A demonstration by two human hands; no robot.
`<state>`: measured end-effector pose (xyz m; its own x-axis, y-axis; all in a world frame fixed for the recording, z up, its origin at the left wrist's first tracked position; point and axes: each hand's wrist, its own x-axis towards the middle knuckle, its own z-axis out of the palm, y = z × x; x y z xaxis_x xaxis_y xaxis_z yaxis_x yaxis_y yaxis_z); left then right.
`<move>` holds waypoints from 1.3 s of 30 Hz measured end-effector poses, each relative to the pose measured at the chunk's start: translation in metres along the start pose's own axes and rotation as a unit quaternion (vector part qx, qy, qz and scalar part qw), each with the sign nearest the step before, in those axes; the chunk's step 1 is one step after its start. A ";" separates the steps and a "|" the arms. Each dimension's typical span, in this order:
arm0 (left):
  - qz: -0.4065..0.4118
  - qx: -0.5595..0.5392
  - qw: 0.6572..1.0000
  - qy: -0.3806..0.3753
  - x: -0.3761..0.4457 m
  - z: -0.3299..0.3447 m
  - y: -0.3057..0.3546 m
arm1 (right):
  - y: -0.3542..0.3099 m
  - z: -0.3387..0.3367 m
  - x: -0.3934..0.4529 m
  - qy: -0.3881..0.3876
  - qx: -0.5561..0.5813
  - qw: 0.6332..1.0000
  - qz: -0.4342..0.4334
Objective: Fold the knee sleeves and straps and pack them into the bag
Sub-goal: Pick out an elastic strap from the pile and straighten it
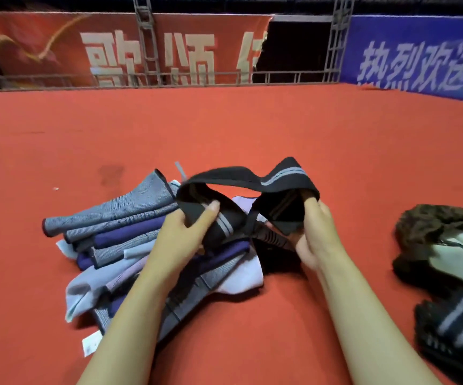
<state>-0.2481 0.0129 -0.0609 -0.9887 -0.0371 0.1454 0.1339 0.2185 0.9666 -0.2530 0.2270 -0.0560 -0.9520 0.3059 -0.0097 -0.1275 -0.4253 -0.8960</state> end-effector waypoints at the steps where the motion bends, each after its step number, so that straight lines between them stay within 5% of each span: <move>1: 0.022 0.032 0.999 -0.006 0.000 0.002 -0.002 | -0.002 0.000 0.000 -0.033 0.046 0.998 0.031; 4: 0.051 0.003 0.999 0.004 -0.001 0.003 0.001 | 0.001 0.002 -0.005 -0.140 0.144 0.973 0.114; 8: 0.017 -0.271 0.962 0.024 -0.006 0.001 0.026 | 0.025 0.013 -0.009 -0.162 -0.052 0.979 0.112; 10: 0.042 -0.319 0.945 0.052 -0.005 -0.007 0.036 | 0.031 0.013 -0.014 -0.188 -0.141 0.968 0.092; 16: 0.104 -0.338 0.927 0.124 -0.004 -0.031 0.058 | 0.037 0.005 -0.006 -0.143 -0.428 0.893 -0.003; 20: 0.150 -0.189 0.956 0.166 0.005 -0.054 0.051 | 0.036 0.000 -0.006 -0.150 -0.481 0.864 -0.019; 25: 0.182 -0.106 0.971 0.113 0.000 -0.039 0.039 | -0.005 0.014 -0.014 -0.134 -0.420 0.896 -0.051; 29: 0.169 -0.157 0.969 0.089 -0.001 -0.033 0.041 | -0.028 0.027 -0.023 -0.133 -0.114 0.984 -0.014; 34: 0.146 -0.219 0.960 0.097 -0.001 -0.035 0.044 | -0.047 0.024 -0.030 -0.192 0.093 0.977 0.012; 39: 0.108 -0.231 0.960 0.115 -0.001 -0.041 0.045 | -0.051 0.022 -0.032 -0.225 0.118 0.967 -0.008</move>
<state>-0.2381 -0.0173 -0.0087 -0.9002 -0.2661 0.3447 0.4030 -0.2094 0.8909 -0.2223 0.2199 -0.0001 -0.9672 -0.0656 0.2455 -0.1527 -0.6220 -0.7680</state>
